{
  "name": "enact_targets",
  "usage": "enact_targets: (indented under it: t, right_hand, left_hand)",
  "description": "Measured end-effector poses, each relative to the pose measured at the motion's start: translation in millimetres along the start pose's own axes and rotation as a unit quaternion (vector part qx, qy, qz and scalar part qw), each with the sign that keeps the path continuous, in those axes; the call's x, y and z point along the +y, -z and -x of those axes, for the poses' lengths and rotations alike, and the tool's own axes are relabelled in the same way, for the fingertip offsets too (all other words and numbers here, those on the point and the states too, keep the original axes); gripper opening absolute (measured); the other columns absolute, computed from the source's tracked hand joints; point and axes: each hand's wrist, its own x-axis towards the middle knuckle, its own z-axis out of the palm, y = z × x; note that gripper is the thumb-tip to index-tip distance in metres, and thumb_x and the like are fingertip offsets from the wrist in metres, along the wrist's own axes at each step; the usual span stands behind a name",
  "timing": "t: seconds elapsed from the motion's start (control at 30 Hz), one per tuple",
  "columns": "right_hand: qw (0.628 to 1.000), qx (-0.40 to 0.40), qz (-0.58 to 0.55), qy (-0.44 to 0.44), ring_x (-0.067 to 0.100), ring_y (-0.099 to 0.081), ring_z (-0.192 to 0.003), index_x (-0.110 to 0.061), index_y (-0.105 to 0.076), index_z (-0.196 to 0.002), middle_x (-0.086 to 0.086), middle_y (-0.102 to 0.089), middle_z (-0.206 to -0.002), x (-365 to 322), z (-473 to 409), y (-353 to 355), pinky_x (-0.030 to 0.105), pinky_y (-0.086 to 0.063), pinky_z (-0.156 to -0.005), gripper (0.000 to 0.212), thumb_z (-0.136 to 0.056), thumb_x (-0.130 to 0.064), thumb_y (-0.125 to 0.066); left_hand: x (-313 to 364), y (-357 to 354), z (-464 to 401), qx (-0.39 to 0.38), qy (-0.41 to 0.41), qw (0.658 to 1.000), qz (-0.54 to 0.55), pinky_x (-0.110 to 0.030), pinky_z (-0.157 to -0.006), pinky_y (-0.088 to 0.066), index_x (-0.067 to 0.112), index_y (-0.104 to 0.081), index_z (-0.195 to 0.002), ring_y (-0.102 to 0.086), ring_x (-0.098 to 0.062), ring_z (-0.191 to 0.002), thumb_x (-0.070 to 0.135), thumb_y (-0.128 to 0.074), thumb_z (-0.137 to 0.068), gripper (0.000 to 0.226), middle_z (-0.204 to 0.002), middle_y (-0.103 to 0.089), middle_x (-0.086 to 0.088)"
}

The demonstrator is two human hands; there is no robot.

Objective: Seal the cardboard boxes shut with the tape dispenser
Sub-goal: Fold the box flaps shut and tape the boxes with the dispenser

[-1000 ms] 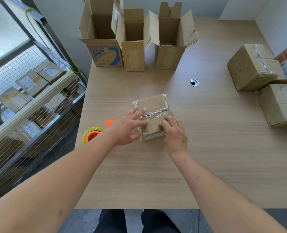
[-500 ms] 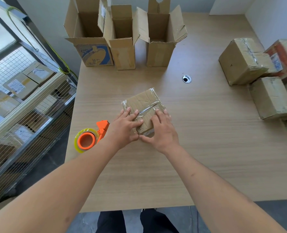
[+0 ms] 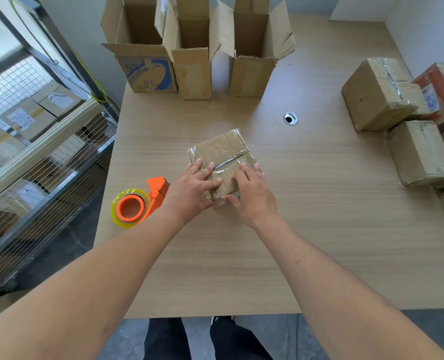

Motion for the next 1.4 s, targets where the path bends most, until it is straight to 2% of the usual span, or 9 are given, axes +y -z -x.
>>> enact_targets:
  t: [0.17, 0.33, 0.43, 0.63, 0.77, 0.87, 1.1, 1.27, 1.4]
  right_hand:
    - [0.999, 0.014, -0.007, 0.029, 0.034, -0.011, -0.156, -0.013, -0.054, -0.132, 0.004, -0.030, -0.164, 10, 5, -1, 0.049, -0.023, -0.124, 0.062, -0.087, -0.051, -0.073]
    - [0.996, -0.053, -0.070, 0.025, 0.023, 0.002, -0.158, -0.016, -0.051, -0.136, -0.004, -0.022, -0.167, 14, 6, 10, 0.043, -0.010, -0.128, 0.091, -0.066, -0.060, -0.087]
    - [0.997, -0.052, -0.064, 0.013, 0.018, -0.005, -0.157, -0.017, -0.051, -0.134, -0.010, -0.028, -0.164, 18, 3, 14, 0.041, -0.024, -0.124, 0.087, -0.062, -0.040, -0.095]
    - [0.994, -0.083, 0.028, 0.058, 0.019, -0.009, -0.157, -0.021, -0.046, -0.137, -0.011, -0.023, -0.166, 14, -2, 21, 0.043, -0.040, -0.114, 0.067, -0.081, -0.025, -0.083]
    - [0.983, -0.128, 0.058, 0.118, 0.027, 0.003, -0.157, -0.015, -0.039, -0.142, 0.001, -0.008, -0.169, 11, 3, 26, 0.038, -0.014, -0.126, 0.096, -0.066, -0.045, -0.089]
    - [0.986, -0.108, 0.067, 0.103, 0.030, 0.007, -0.157, -0.012, -0.034, -0.144, 0.005, -0.007, -0.169, 6, 5, 19, 0.040, -0.002, -0.128, 0.112, -0.062, -0.070, -0.083]
    - [0.984, -0.113, 0.092, 0.101, 0.026, 0.002, -0.158, -0.019, -0.032, -0.141, -0.001, 0.001, -0.170, 12, -3, 22, 0.041, -0.015, -0.127, 0.083, -0.075, -0.016, -0.082]
    - [0.986, -0.121, 0.049, 0.105, 0.027, 0.005, -0.157, -0.024, -0.039, -0.138, 0.001, -0.002, -0.170, 10, -5, 20, 0.045, -0.011, -0.128, 0.084, -0.073, -0.052, -0.084]
    - [0.992, -0.072, 0.031, 0.099, 0.027, -0.001, -0.158, -0.022, -0.047, -0.132, 0.000, -0.013, -0.170, 8, -6, 12, 0.045, -0.013, -0.127, 0.055, -0.089, -0.043, -0.074]
  left_hand:
    - [6, 2, 3, -0.007, 0.017, 1.000, 0.004, -0.056, -0.119, -0.028, 0.021, -0.072, -0.125, -0.038, -0.044, -0.143, 0.028, -0.093, -0.069, 0.060, -0.149, -0.052, -0.013]
    - [17, 1, 13, -0.020, 0.019, 0.998, -0.053, -0.054, -0.111, -0.042, 0.024, -0.074, -0.121, -0.053, -0.045, -0.130, 0.037, -0.097, -0.057, 0.069, -0.139, -0.061, -0.013]
    - [19, 3, 28, -0.028, -0.013, 0.997, -0.070, -0.047, -0.101, -0.052, 0.027, -0.072, -0.124, -0.062, -0.041, -0.117, 0.046, -0.098, -0.052, 0.079, -0.136, -0.064, -0.010]
    - [7, 24, 36, 0.057, -0.056, 0.997, 0.002, -0.036, -0.101, -0.047, 0.015, -0.064, -0.134, -0.059, -0.028, -0.110, 0.034, -0.083, -0.081, 0.059, -0.132, -0.064, -0.005]
    - [-27, 29, 32, 0.038, 0.045, 0.997, 0.054, -0.043, -0.117, -0.036, 0.011, -0.061, -0.138, -0.040, -0.027, -0.145, 0.025, -0.086, -0.080, 0.065, -0.155, -0.045, -0.008]
    - [-31, 24, 27, 0.034, 0.067, 0.995, 0.060, -0.044, -0.114, -0.041, 0.008, -0.067, -0.131, -0.050, -0.028, -0.138, 0.006, -0.085, -0.077, 0.057, -0.151, -0.050, -0.009]
    - [-8, 16, 34, 0.072, -0.028, 0.996, 0.046, -0.034, -0.074, -0.054, 0.012, -0.078, -0.102, -0.061, -0.030, -0.077, 0.002, -0.089, -0.068, 0.037, -0.104, -0.064, -0.012]
    - [-9, 15, 27, 0.076, -0.033, 0.997, 0.005, -0.041, -0.069, -0.059, 0.017, -0.079, -0.097, -0.063, -0.034, -0.095, 0.006, -0.089, -0.068, 0.032, -0.108, -0.065, -0.009]
    - [-7, 13, 26, 0.079, -0.045, 0.996, 0.016, -0.043, -0.080, -0.061, 0.011, -0.080, -0.093, -0.067, -0.035, -0.115, -0.003, -0.090, -0.066, 0.031, -0.125, -0.069, -0.014]
